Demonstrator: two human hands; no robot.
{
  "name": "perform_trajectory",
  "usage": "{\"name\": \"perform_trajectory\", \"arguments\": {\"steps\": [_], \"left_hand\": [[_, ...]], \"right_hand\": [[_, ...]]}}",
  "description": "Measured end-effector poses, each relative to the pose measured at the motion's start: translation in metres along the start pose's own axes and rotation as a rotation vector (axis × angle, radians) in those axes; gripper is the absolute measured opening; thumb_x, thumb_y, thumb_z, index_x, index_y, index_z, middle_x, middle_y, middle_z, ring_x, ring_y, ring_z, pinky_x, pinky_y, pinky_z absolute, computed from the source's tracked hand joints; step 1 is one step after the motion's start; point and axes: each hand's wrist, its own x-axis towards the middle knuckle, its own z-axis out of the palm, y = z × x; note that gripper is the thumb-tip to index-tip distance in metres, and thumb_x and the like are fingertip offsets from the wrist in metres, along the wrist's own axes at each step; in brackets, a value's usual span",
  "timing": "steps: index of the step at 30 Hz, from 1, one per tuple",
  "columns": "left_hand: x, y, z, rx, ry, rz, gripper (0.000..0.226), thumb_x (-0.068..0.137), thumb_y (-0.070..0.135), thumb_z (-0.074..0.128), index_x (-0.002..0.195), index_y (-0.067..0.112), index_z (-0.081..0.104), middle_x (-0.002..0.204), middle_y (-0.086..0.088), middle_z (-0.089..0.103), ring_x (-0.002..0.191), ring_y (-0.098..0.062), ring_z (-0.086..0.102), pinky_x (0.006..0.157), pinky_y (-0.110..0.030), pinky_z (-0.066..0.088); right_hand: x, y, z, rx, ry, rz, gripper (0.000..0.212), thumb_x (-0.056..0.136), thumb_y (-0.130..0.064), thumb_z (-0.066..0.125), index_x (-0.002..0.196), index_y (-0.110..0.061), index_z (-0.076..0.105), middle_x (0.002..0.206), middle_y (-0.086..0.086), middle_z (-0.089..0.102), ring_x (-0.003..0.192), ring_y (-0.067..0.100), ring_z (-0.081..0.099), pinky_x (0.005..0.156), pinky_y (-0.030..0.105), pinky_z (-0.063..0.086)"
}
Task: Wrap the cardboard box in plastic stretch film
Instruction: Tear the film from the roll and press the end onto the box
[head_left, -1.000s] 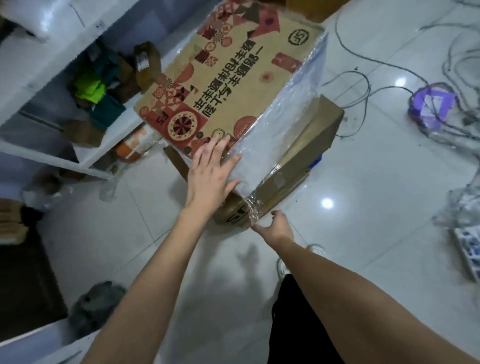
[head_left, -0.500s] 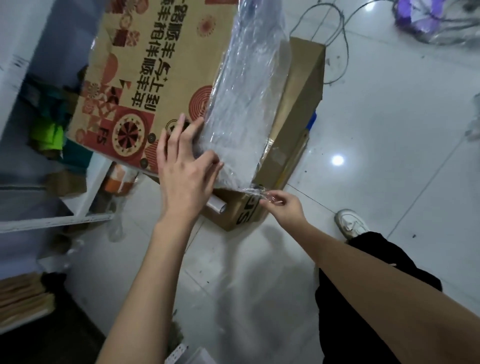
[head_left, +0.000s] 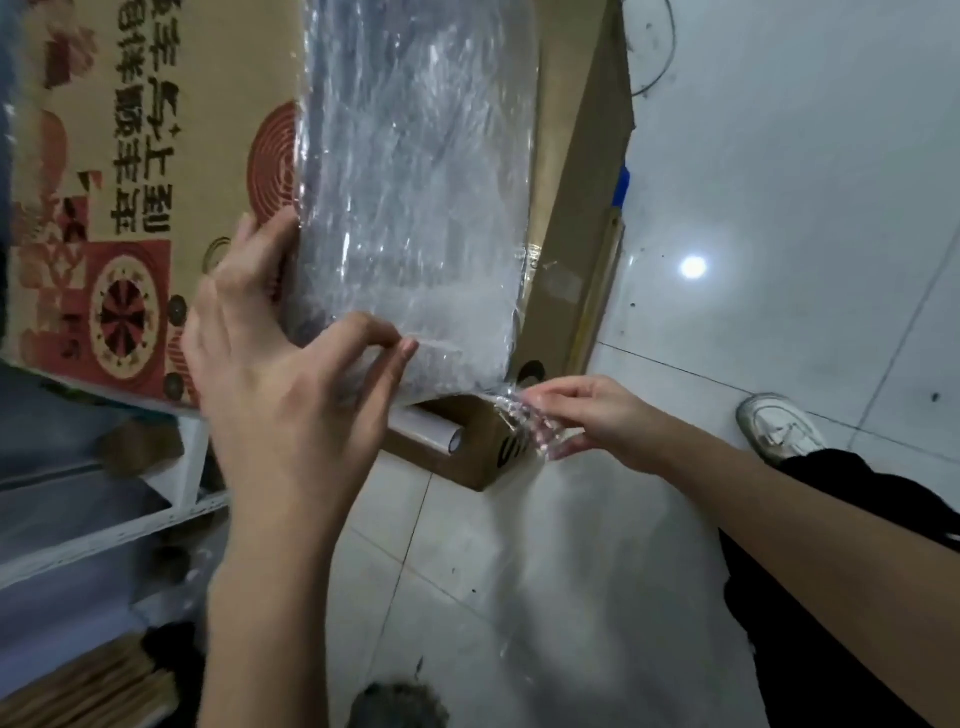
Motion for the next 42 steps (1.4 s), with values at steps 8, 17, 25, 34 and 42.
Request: {"name": "perform_trajectory", "arguments": {"steps": [8,17,25,34,42], "left_hand": [[0.000,-0.001,0.003,-0.042,-0.014,-0.026,0.023,0.087,0.039,0.066,0.083,0.017,0.070,0.141,-0.014,0.032,0.134,-0.034,0.029,0.098,-0.056,0.033],[0.001,0.005,-0.004,0.002,-0.066,-0.026,0.025,0.083,0.034,0.070,0.092,0.010,0.069,0.138,-0.025,0.033,0.133,-0.039,0.027,0.106,-0.049,0.028],[0.000,0.006,-0.012,-0.012,-0.161,-0.027,0.014,0.084,0.019,0.062,0.083,0.005,0.064,0.142,-0.024,0.028,0.137,-0.039,0.018,0.111,-0.049,0.019],[-0.001,0.002,-0.016,-0.140,-0.162,0.039,0.009,0.080,0.019,0.068,0.077,0.010,0.069,0.141,-0.011,0.021,0.138,-0.038,0.017,0.112,-0.049,0.016],[0.000,0.005,-0.016,-0.124,-0.160,0.028,0.011,0.081,0.021,0.063,0.077,0.011,0.065,0.140,-0.005,0.043,0.138,-0.030,0.021,0.100,-0.065,0.023]], "right_hand": [[0.011,0.000,0.009,0.029,-0.060,0.150,0.040,0.086,-0.049,0.058,0.091,-0.010,0.067,0.075,0.004,0.068,0.064,0.014,0.067,0.053,0.028,0.054],[0.010,-0.010,0.018,-0.062,-0.047,0.031,0.010,0.089,-0.013,0.062,0.084,-0.011,0.072,0.070,0.006,0.069,0.056,0.012,0.063,0.052,0.027,0.056],[0.012,-0.005,0.017,-0.082,0.087,-0.012,0.013,0.089,-0.007,0.060,0.088,0.003,0.069,0.057,0.001,0.063,0.044,0.009,0.054,0.043,0.019,0.047],[0.022,-0.019,0.010,0.012,0.250,0.133,0.011,0.086,-0.006,0.064,0.094,-0.002,0.070,0.058,0.005,0.052,0.036,0.009,0.044,0.041,0.018,0.039],[0.007,0.025,-0.002,0.879,0.066,-0.077,0.045,0.083,-0.013,0.037,0.124,0.000,0.050,0.107,0.018,0.067,0.099,0.027,0.066,0.080,0.039,0.056]]}}
